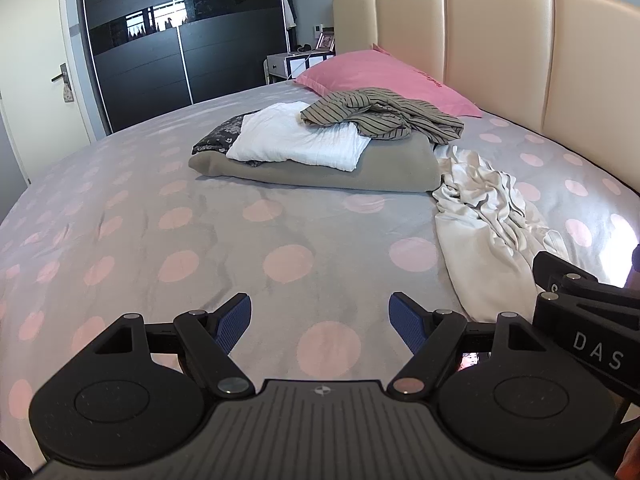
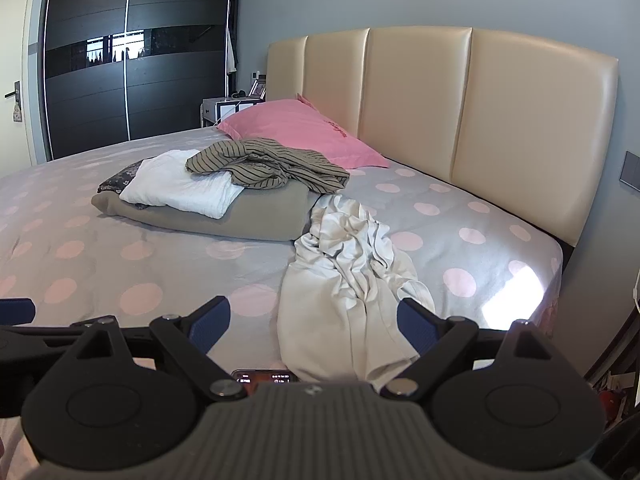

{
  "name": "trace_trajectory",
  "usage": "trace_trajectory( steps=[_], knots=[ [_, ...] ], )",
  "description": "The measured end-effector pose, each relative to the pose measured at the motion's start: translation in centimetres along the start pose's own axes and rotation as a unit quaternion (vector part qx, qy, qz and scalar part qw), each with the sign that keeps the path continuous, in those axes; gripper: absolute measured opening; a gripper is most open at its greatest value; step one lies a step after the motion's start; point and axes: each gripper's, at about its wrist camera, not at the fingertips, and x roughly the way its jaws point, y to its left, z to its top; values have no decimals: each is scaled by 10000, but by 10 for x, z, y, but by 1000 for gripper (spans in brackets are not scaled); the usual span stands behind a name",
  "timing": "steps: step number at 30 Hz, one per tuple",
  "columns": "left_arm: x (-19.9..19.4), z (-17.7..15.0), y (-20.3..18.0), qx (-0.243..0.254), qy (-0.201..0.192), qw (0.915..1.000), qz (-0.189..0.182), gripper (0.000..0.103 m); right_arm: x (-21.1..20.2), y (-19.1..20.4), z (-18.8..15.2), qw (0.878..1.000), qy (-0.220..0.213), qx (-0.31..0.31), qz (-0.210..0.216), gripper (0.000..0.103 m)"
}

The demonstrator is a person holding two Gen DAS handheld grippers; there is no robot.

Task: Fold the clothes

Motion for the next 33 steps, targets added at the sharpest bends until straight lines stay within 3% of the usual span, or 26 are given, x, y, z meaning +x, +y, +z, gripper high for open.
trace_trajectory(
  steps=[33],
  knots=[
    [-3,-3,1,-13,56,10000,52,75,-1,1,-3,10000,7,18,23,92]
  ],
)
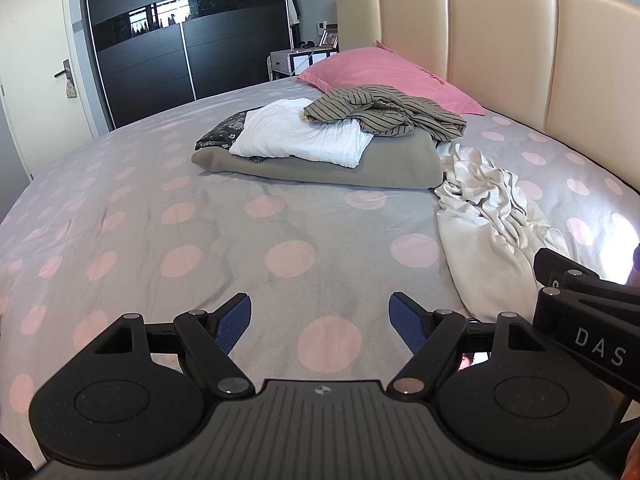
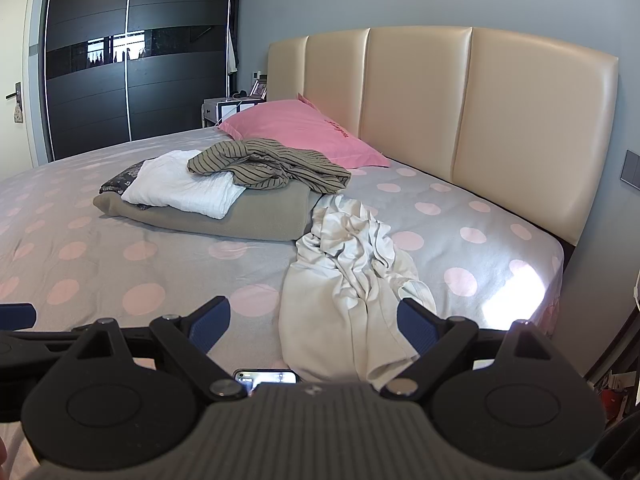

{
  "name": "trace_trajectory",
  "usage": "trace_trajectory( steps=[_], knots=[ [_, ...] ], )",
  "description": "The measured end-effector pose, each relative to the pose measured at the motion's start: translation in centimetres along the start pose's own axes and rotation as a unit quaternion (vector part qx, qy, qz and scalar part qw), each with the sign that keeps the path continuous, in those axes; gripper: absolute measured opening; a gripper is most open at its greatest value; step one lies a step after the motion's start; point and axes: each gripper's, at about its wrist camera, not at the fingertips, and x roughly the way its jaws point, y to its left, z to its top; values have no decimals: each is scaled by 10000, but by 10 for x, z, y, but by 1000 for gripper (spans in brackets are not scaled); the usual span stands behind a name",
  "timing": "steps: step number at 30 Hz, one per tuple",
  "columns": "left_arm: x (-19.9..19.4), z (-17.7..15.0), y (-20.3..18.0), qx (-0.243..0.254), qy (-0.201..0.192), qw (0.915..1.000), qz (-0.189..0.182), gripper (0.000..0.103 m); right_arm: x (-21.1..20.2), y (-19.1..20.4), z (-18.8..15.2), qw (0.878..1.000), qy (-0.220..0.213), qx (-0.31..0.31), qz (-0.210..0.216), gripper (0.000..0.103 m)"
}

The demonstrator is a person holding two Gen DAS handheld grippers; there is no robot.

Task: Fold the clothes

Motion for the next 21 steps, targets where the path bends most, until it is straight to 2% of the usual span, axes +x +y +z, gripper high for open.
trace_trajectory(
  steps=[21],
  knots=[
    [1,1,-3,2,50,10000,29,75,4,-2,0,9999,101,35,-4,92]
  ],
)
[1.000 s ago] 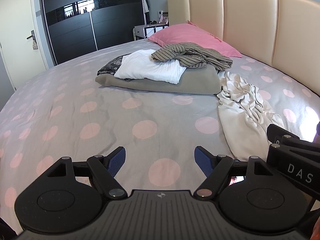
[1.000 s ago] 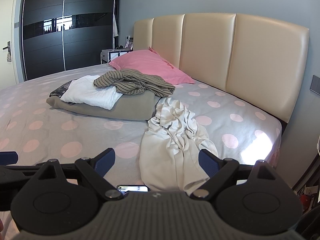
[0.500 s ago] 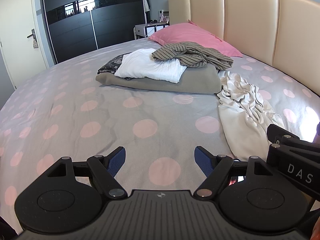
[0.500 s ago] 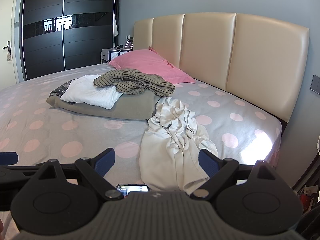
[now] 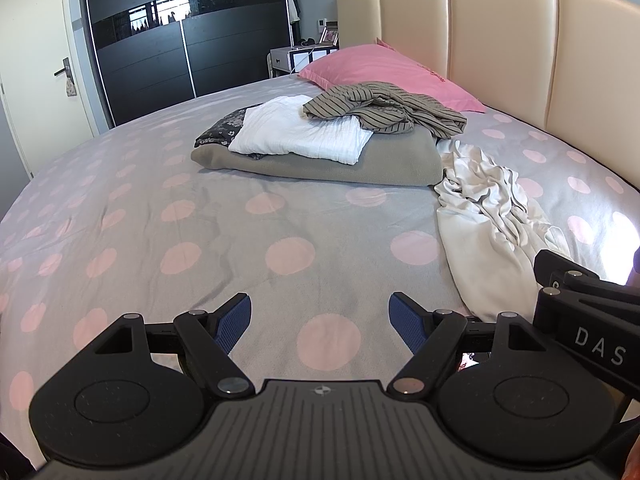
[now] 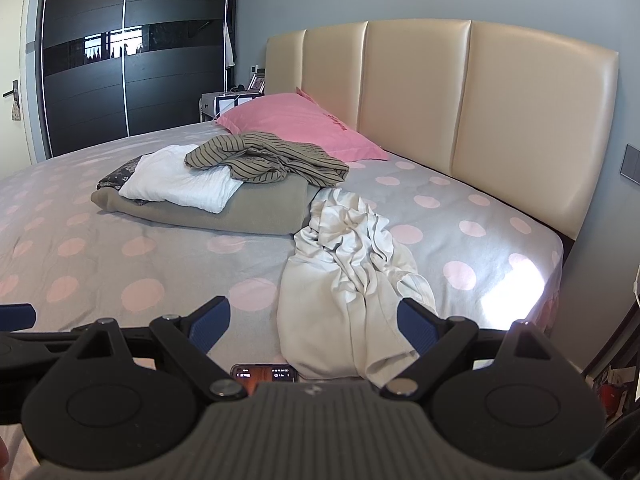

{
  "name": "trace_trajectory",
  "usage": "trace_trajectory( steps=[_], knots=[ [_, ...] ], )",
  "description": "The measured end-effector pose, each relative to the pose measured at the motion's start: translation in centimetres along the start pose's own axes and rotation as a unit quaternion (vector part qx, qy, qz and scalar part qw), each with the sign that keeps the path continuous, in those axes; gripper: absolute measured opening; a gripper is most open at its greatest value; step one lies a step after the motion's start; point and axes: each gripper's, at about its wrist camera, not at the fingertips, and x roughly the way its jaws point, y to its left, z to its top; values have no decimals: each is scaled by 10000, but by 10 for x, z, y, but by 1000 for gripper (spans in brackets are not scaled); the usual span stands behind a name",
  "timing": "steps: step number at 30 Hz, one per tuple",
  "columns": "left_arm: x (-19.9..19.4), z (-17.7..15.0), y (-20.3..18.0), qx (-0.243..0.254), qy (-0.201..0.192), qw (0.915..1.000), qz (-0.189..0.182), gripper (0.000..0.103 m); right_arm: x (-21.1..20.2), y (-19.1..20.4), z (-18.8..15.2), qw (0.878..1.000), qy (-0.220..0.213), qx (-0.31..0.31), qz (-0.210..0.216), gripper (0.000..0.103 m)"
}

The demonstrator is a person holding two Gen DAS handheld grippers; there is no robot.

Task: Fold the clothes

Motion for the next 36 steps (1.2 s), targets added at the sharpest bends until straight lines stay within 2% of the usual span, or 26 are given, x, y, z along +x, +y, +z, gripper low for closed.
trace_trajectory(
  steps=[18,22,27,29,31,34,36],
  knots=[
    [18,3,-19,234,81,9997,-28,75,20,-14,5,9997,236,-103,-30,91],
    [30,10,-29,330,165,9992,-155,75,30,-20,13,9988,407,-263,68,84],
    [49,24,-45,425,211,9982,-377,75,57,-37,30,9965,725,-298,283,80],
    [59,31,-50,395,287,9973,-545,74,70,-45,35,9957,815,-351,248,80],
    [71,37,-54,368,381,9964,-660,66,84,-54,38,9956,834,-405,161,80],
    [90,42,-64,450,504,9943,-827,65,108,-66,39,9940,963,-518,46,77],
    [109,44,-73,541,677,9917,-946,60,132,-75,37,9916,1174,-543,13,73]
  ],
)
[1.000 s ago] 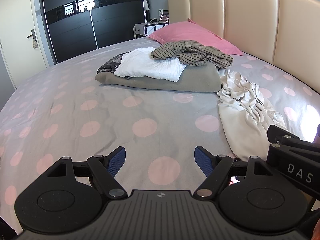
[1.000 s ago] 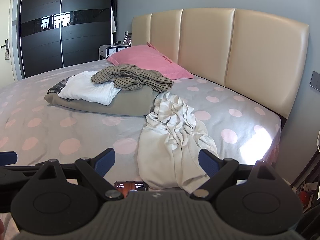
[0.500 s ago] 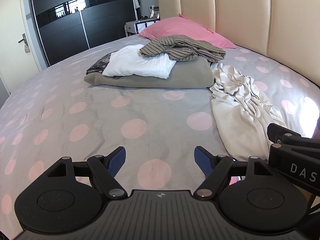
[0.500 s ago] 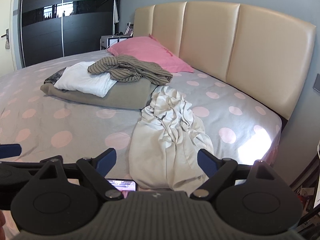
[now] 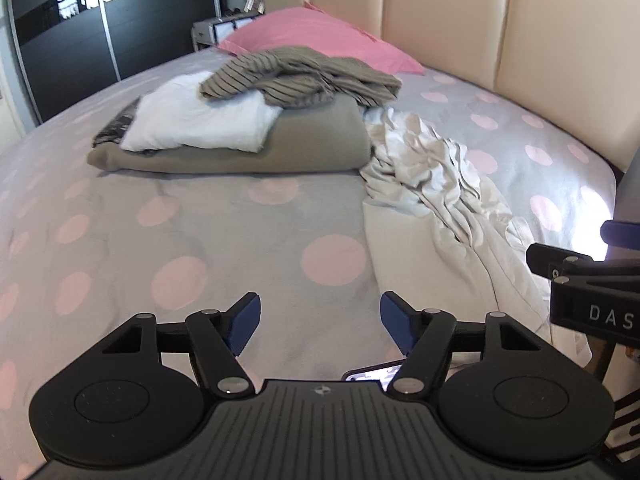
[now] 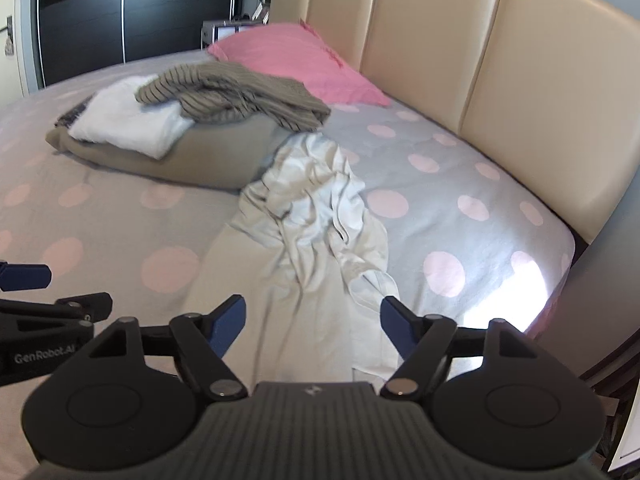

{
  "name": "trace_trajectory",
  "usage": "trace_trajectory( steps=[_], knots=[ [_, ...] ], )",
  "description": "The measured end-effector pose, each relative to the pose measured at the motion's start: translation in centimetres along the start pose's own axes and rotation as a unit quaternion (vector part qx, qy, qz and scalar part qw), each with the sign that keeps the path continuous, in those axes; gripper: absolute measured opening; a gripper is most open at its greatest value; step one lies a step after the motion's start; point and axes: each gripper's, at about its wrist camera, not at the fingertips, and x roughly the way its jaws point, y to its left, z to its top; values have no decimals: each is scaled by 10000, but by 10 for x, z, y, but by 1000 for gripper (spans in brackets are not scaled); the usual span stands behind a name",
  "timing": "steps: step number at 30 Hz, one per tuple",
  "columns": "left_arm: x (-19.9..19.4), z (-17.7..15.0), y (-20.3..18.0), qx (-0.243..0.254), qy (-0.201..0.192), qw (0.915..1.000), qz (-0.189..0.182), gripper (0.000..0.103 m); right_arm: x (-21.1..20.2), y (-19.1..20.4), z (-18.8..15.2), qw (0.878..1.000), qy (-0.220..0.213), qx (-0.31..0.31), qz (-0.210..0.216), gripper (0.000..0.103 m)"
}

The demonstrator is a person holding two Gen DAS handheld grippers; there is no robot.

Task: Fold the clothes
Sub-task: 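Reach both grippers to the cream T-shirt and close on its fabric, then lift the cream T-shirt off the bed with both grippers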

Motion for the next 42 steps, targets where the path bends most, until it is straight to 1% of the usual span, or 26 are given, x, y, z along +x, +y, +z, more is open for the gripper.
trace_trajectory(
  steps=[2,5,6,9,11,13,15,16,17,18,19,21,22,24,27,32,33,37,39,42],
  knots=[
    [21,4,-2,-6,211,9995,-255,57,19,-6,0,9997,201,108,-8,71],
    [52,5,-2,-188,533,9962,-656,54,47,-14,-3,9975,559,411,90,69],
    [62,4,-1,-280,630,9948,-754,51,54,-15,-5,9965,670,491,130,69],
    [86,1,-1,-465,854,9905,-969,51,75,-15,-10,9933,952,621,184,68],
    [99,0,-1,-595,997,9868,-1129,48,85,-13,-13,9920,1090,595,220,60],
    [107,0,-3,-694,1065,9842,-1236,44,92,-12,-16,9907,1190,598,269,58],
    [114,0,-6,-742,1092,9829,-1286,43,95,-11,-16,9896,1249,618,352,47],
    [115,1,-7,-732,1081,9826,-1318,36,95,-10,-15,9891,1266,629,418,30],
    [116,2,-9,-726,1072,9820,-1375,27,94,-8,-14,9887,1268,626,501,17],
    [116,4,-10,-741,1092,9800,-1487,14,93,-5,-12,9895,1243,554,481,14],
    [114,6,-11,-754,1069,9796,-1528,5,91,-1,-10,9911,1182,455,407,11],
    [110,9,-12,-769,970,9806,-1519,0,83,3,-6,9934,1045,333,336,9],
    [107,11,-12,-769,904,9811,-1526,0,79,4,-3,9945,941,328,324,9],
    [97,16,-10,-746,735,9825,-1538,0,64,4,7,9968,637,338,344,9],
    [74,28,-3,-687,415,9854,-1499,0,40,7,20,9978,272,341,497,9],
    [19,53,16,-686,-209,9882,-1354,0,-10,22,46,9947,-366,321,902,8],
    [5,58,21,-685,-356,9886,-1292,0,-22,27,53,9932,-526,301,994,8],
    [-55,72,54,-786,-917,9881,-954,0,-64,45,74,9855,-910,275,1407,8],
    [-85,75,76,-896,-1136,9867,-744,0,-87,57,84,9812,-1151,163,1542,8],
    [-132,75,112,-1106,-1442,9826,-377,0,-125,78,96,9714,-1517,-14,1826,8]
  ],
)
